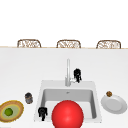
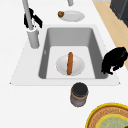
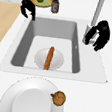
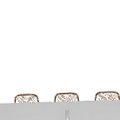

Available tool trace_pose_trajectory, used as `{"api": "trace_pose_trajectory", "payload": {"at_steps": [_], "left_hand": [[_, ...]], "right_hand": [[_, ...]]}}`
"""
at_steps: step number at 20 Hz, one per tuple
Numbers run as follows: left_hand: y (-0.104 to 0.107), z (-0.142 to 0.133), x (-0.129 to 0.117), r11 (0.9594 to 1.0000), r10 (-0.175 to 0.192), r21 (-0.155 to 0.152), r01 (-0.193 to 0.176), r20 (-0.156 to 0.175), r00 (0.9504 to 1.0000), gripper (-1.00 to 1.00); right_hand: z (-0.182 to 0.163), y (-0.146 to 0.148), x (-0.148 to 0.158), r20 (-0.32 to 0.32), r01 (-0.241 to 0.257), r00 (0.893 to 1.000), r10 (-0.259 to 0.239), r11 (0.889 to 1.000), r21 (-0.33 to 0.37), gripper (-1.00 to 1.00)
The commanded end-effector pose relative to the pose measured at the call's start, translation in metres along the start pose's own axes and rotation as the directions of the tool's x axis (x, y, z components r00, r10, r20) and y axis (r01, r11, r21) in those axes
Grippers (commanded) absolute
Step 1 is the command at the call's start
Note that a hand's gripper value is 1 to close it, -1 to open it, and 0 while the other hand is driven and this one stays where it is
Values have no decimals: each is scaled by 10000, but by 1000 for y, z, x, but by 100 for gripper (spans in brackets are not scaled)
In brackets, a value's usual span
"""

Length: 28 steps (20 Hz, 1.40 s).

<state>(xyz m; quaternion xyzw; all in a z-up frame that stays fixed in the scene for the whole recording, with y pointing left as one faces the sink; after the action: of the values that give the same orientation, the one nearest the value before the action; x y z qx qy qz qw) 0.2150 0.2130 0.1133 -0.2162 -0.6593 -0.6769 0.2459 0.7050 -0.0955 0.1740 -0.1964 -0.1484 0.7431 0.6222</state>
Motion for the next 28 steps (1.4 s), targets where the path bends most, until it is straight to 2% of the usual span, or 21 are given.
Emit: {"api": "trace_pose_trajectory", "payload": {"at_steps": [1, 4, 8, 15, 18, 21, 23, 24, 25, 28], "left_hand": [[0, 0, 0, 10000, 0, 0, 0, 0, 10000, 0], [0, 0, 0, 10000, 0, 0, 0, 0, 10000, 0], [0, 0, 0, 10000, 0, 0, 0, 0, 10000, 0], [0, 0, 0, 10000, 0, 0, 0, 0, 10000, 0], [0, 0, 0, 10000, 0, 0, 0, 0, 10000, 0], [0, 0, 0, 10000, 0, 0, 0, 0, 10000, 0], [0, 0, 0, 10000, 0, 0, 0, 0, 10000, 0], [0, 0, 0, 10000, 0, 0, 0, 0, 10000, 0], [0, 0, 0, 10000, 0, 0, 0, 0, 10000, 0], [0, 0, 0, 10000, 0, 0, 0, 0, 10000, 0]], "right_hand": [[-12, 13, -15, 853, 247, 9961, -233, 9996, -154, 100], [-14, 17, -16, 907, 214, 9957, -190, 9995, -251, 100], [-15, 20, -17, 1349, 300, 9906, -238, 9986, -444, 100], [-18, 24, -21, 1735, 365, 9845, -264, 9978, -554, 100], [-18, 24, -21, 1671, 294, 9857, -210, 9984, -477, 100], [-12, 7, -10, 940, -62, 9955, 97, 9993, -377, 100], [-5, 5, -7, 738, 106, 9972, -69, 9987, -500, 100], [-2, -2, -11, 783, 160, 9969, -121, 9987, -492, -100], [1, -5, -11, 704, 101, 9975, -77, 9994, -334, -100], [19, -23, -19, 790, 407, 9960, -412, 9991, 75, -100]]}}
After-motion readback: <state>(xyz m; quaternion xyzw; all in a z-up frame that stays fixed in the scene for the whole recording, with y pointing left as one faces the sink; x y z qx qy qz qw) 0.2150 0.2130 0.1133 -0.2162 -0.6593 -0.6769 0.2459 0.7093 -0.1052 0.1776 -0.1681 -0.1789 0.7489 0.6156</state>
